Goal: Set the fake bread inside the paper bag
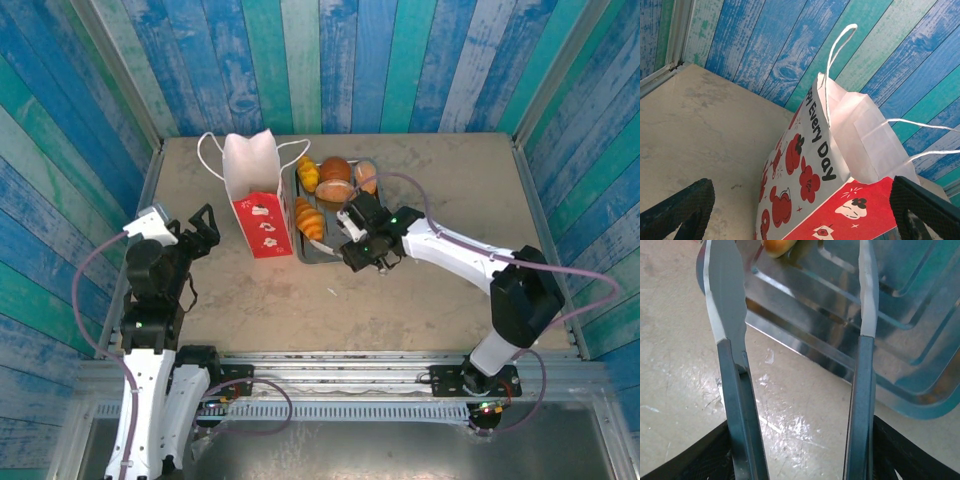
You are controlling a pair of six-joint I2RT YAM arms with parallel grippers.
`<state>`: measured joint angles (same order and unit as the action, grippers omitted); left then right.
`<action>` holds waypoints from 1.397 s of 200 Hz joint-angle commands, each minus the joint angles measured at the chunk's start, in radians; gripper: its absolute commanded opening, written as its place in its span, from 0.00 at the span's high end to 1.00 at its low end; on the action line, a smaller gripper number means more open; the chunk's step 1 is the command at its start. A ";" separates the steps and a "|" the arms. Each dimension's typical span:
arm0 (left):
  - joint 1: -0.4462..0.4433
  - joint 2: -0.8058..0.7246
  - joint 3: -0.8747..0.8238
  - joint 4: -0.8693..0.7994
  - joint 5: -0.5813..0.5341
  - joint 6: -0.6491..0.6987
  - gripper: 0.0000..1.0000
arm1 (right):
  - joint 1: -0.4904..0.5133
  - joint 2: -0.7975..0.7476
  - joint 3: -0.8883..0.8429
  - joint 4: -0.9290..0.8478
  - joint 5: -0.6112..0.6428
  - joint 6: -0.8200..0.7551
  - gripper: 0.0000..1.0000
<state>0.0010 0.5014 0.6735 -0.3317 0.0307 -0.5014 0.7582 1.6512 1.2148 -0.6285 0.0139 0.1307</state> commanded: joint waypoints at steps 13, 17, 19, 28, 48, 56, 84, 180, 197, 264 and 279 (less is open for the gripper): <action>0.003 -0.014 0.000 -0.016 -0.025 0.022 0.06 | 0.003 0.025 0.050 0.052 0.031 -0.047 0.32; 0.003 -0.014 -0.001 -0.016 -0.026 0.021 0.06 | 0.003 0.028 0.052 0.055 0.031 -0.050 0.31; 0.003 -0.013 0.001 -0.017 -0.026 0.022 0.06 | 0.002 0.030 0.053 0.056 0.030 -0.052 0.31; 0.004 -0.012 0.001 -0.017 -0.027 0.022 0.06 | 0.002 0.038 0.062 0.060 0.032 -0.058 0.30; 0.004 -0.010 0.003 -0.017 -0.028 0.023 0.06 | 0.001 0.062 0.085 0.063 0.037 -0.073 0.30; 0.003 -0.011 0.004 -0.019 -0.028 0.022 0.06 | 0.002 0.071 0.093 0.064 0.040 -0.081 0.29; 0.003 -0.013 0.005 -0.024 -0.031 0.021 0.06 | 0.003 0.103 0.126 0.065 0.047 -0.104 0.28; 0.004 -0.017 0.002 -0.038 -0.042 0.021 0.06 | 0.003 0.203 0.215 0.053 0.052 -0.149 0.26; 0.003 -0.016 0.002 -0.038 -0.044 0.022 0.06 | 0.002 0.216 0.229 0.047 0.063 -0.152 0.26; 0.004 -0.018 0.000 -0.044 -0.045 0.024 0.06 | -0.009 0.268 0.272 0.026 0.064 -0.164 0.27; 0.004 -0.020 -0.002 -0.046 -0.046 0.025 0.06 | -0.009 0.276 0.279 0.022 0.060 -0.165 0.29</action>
<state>0.0010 0.4946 0.6735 -0.3698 -0.0032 -0.4931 0.7532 1.9099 1.4574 -0.5930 0.0708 -0.0216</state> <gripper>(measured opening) 0.941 0.729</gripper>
